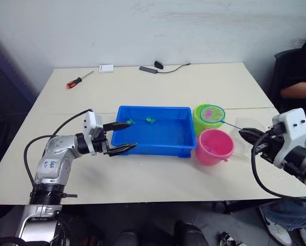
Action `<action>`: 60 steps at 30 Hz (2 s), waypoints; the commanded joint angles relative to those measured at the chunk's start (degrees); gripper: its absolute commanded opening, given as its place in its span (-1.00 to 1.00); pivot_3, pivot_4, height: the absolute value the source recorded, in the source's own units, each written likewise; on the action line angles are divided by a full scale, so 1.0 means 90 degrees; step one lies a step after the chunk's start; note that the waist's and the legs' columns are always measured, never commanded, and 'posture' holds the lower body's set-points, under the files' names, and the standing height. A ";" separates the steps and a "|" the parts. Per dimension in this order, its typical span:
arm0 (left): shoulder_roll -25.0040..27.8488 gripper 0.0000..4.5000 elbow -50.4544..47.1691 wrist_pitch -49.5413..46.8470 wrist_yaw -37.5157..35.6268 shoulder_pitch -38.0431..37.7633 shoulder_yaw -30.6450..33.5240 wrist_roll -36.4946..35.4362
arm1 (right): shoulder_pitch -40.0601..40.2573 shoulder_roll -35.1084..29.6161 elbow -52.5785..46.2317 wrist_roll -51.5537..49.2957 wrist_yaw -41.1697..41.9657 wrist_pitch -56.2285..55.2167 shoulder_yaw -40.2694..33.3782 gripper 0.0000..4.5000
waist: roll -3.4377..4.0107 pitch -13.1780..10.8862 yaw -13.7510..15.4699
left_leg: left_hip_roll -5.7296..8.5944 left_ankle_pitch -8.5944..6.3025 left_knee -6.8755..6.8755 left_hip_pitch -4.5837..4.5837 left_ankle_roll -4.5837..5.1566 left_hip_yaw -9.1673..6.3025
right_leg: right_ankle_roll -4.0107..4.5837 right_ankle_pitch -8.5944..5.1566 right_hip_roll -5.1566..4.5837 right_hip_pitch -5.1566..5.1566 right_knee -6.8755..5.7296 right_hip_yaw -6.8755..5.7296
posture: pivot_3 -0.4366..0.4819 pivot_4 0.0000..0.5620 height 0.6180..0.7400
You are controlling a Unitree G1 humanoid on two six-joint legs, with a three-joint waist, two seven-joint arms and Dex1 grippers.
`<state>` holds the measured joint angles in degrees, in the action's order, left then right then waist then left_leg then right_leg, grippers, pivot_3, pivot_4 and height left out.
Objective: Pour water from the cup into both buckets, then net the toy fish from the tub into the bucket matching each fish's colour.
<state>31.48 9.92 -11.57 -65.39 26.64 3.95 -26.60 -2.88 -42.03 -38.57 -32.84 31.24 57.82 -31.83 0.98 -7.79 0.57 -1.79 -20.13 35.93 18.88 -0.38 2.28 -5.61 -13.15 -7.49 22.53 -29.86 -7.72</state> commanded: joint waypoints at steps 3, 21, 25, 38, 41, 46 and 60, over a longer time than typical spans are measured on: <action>-0.0003 0.99 0.0041 0.0185 -0.0092 0.0158 0.0031 0.0021 | 0.0841 -0.0221 0.0040 0.1018 0.0324 -0.1907 0.0028 -1.00 | -0.0002 -0.0001 0.0077 | 0.0000 0.0000 0.0000 0.0001 0.0000 0.0005 | -0.0001 0.0000 0.0001 0.0000 0.0001 -0.0001 | -0.05 -0.47 1.00; -0.0022 0.99 0.0233 0.0296 -0.0090 0.0228 -0.0004 0.0034 | 0.2535 0.0235 0.1191 0.3070 0.0445 -0.6554 0.0045 -1.00 | -0.0018 -0.0010 0.0100 | 0.0000 0.0000 0.0004 0.0010 -0.0002 0.0041 | 0.0010 -0.0007 0.0004 -0.0001 0.0006 -0.0006 | -0.05 -0.47 1.00; -0.0053 0.99 0.0268 0.0312 -0.0100 0.0251 -0.0028 0.0043 | 0.2748 0.0201 0.1786 0.3894 0.0226 -0.7795 0.0120 -1.00 | -0.0020 -0.0010 0.0105 | 0.0001 -0.0001 0.0003 0.0011 -0.0002 0.0040 | 0.0014 -0.0012 0.0003 -0.0002 0.0007 -0.0007 | -0.05 -0.47 1.00; -0.0092 0.99 0.0268 0.0315 -0.0070 0.0246 -0.0002 0.0065 | 0.2459 0.0044 0.3126 0.5751 -0.1105 -1.0347 0.0286 -1.00 | -0.0019 -0.0011 0.0090 | 0.0001 0.0003 0.0003 0.0001 -0.0008 0.0050 | 0.0013 -0.0012 0.0004 -0.0004 0.0002 0.0000 | -0.05 -0.47 1.00; -0.0093 0.99 0.0239 0.0312 -0.0058 0.0218 0.0007 0.0067 | 0.2480 0.0038 0.3375 0.6191 -0.1539 -1.0805 0.0241 -1.00 | -0.0020 -0.0011 0.0097 | 0.0002 0.0004 0.0003 0.0001 -0.0009 0.0046 | 0.0012 -0.0013 0.0004 -0.0007 0.0002 0.0000 | -0.05 -0.47 1.00; -0.0091 0.99 0.0194 0.0296 -0.0029 0.0168 0.0021 0.0057 | 0.2530 0.0044 0.3639 0.6979 -0.2384 -1.1367 0.0131 -1.00 | -0.0020 -0.0012 0.0081 | 0.0002 0.0005 0.0003 -0.0003 -0.0010 0.0051 | 0.0012 -0.0013 0.0003 -0.0008 0.0001 0.0006 | -0.05 -0.47 1.00; -0.0083 0.99 0.0170 0.0292 0.0003 0.0146 0.0041 0.0043 | 0.2505 -0.0405 0.3887 0.8915 -0.4453 -1.1826 0.0165 -1.00 | -0.0023 -0.0012 0.0077 | 0.0001 0.0008 0.0002 -0.0007 -0.0014 0.0054 | 0.0017 -0.0017 0.0004 -0.0010 -0.0003 0.0014 | -0.05 -0.47 1.00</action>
<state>30.39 12.42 -9.52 -65.60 27.96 3.40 -26.20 19.56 -44.71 -3.79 47.29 -7.13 -48.77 -29.71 0.77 -7.90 1.26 -1.77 -20.06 35.95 18.81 -0.51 2.77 -5.45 -13.30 -7.46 22.44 -29.89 -7.59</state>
